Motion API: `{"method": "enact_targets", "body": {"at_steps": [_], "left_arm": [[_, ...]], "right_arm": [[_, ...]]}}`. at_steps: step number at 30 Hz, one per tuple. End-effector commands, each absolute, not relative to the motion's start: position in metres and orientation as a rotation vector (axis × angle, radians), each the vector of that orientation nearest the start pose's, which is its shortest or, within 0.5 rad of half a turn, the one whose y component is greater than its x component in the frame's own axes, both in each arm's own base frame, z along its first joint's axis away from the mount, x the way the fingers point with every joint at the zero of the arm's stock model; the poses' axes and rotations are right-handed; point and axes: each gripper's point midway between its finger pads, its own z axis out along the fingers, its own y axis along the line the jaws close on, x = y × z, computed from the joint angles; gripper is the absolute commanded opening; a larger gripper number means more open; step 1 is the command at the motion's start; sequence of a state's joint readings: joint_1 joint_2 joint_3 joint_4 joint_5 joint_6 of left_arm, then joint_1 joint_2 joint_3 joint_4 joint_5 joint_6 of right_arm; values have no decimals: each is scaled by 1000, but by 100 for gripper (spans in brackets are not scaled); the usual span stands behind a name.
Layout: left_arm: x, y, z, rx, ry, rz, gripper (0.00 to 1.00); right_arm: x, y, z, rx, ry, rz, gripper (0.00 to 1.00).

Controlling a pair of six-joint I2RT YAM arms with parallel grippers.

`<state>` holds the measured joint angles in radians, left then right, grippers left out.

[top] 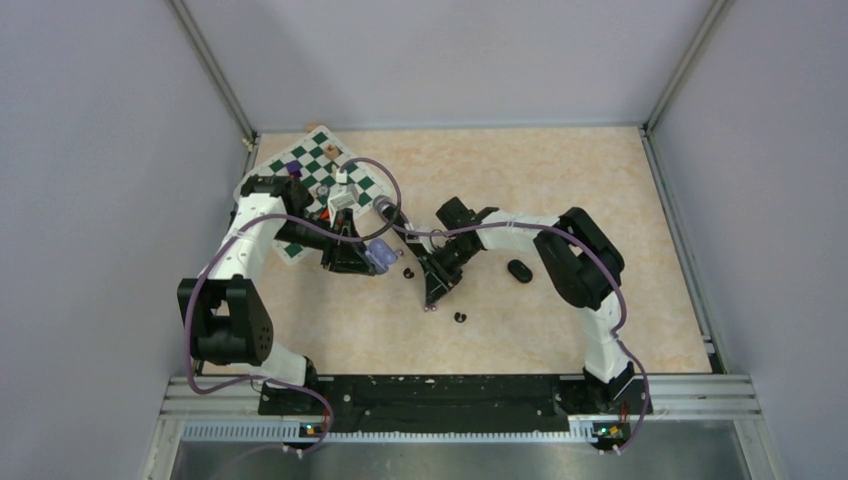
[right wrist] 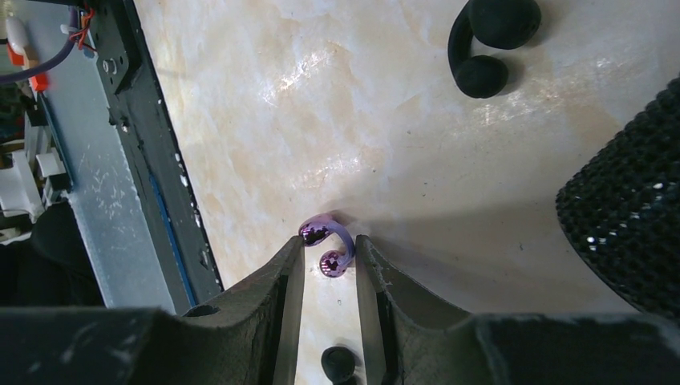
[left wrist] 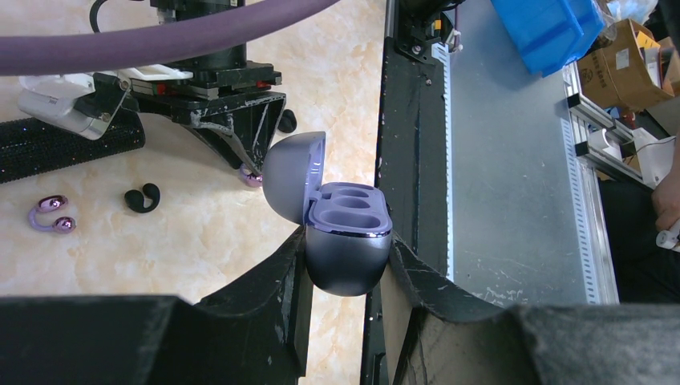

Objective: Insert the wireless bluetooth earbuds into the charging case
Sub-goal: Pick up the earbud from the center of the board.

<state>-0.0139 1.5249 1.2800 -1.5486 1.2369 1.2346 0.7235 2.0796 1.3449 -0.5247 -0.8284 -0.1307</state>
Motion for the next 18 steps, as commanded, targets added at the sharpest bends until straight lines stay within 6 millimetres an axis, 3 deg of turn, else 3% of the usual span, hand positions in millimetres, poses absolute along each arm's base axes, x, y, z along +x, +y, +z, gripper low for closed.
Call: {"method": "enact_targets", "body": {"at_steps": [1, 12, 18], "left_arm": [[200, -157, 224, 1144, 1850, -1422, 0], [199, -157, 223, 1142, 1854, -1428, 0], [199, -157, 223, 1142, 1852, -1428, 0]], "right_arm": [[204, 350, 4, -1400, 2521, 1236, 30], [198, 354, 17, -1428, 2465, 1328, 16], [199, 357, 35, -1404, 2412, 1430, 3]]}}
